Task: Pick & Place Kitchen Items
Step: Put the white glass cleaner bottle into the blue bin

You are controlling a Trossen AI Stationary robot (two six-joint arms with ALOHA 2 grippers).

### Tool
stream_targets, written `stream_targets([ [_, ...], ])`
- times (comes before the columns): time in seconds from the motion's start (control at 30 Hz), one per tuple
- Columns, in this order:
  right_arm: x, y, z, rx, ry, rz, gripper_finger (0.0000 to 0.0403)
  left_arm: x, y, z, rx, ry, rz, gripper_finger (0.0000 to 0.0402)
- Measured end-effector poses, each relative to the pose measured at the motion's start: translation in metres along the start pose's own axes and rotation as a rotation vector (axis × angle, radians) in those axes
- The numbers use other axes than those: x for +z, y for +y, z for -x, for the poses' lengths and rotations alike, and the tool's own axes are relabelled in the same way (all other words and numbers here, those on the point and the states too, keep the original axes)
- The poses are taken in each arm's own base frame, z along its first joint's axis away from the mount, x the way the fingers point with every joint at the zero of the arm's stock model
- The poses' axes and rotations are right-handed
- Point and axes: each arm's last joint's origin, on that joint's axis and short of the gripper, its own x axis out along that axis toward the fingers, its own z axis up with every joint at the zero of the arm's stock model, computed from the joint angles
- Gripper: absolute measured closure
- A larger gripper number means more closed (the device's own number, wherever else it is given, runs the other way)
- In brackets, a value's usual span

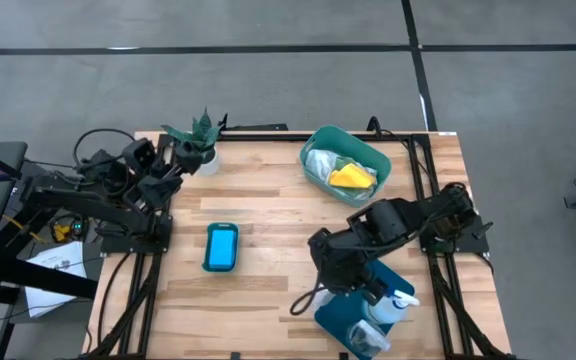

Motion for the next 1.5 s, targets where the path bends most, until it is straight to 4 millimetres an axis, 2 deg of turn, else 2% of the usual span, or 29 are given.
stream_targets([
  [0.17,0.001,0.002,-0.001,0.003,0.002,0.163,0.0296,-0.003,-0.003,-0.001,-0.017,0.012,0.013,0.01],
  [0.43,0.001,0.002,-0.001,0.028,-0.011,0.275,0.0296,-0.013,-0.006,-0.004,-0.033,0.052,0.039,0.01],
  [0.5,0.002,0.003,-0.002,0.034,-0.012,0.28,0.0296,-0.016,-0.005,-0.005,-0.032,0.061,0.042,0.01],
  [0.7,0.012,0.012,-0.028,0.078,0.037,0.306,0.0296,-0.023,-0.005,-0.008,-0.033,0.085,0.051,0.01],
  [0.83,0.016,0.021,-0.034,0.08,0.054,0.315,0.0296,-0.024,-0.004,-0.009,-0.032,0.088,0.051,0.01],
  [1.1,0.018,0.018,-0.045,0.042,0.095,0.246,0.0296,-0.024,-0.005,-0.008,-0.044,0.094,0.052,0.01],
  [1.27,0.023,0.023,-0.062,0.06,0.132,0.241,0.0296,-0.024,-0.005,-0.008,-0.057,0.101,0.059,0.01],
  [1.5,0.023,0.022,-0.063,0.031,0.144,0.202,0.0296,-0.024,-0.006,-0.008,-0.079,0.112,0.068,0.01],
])
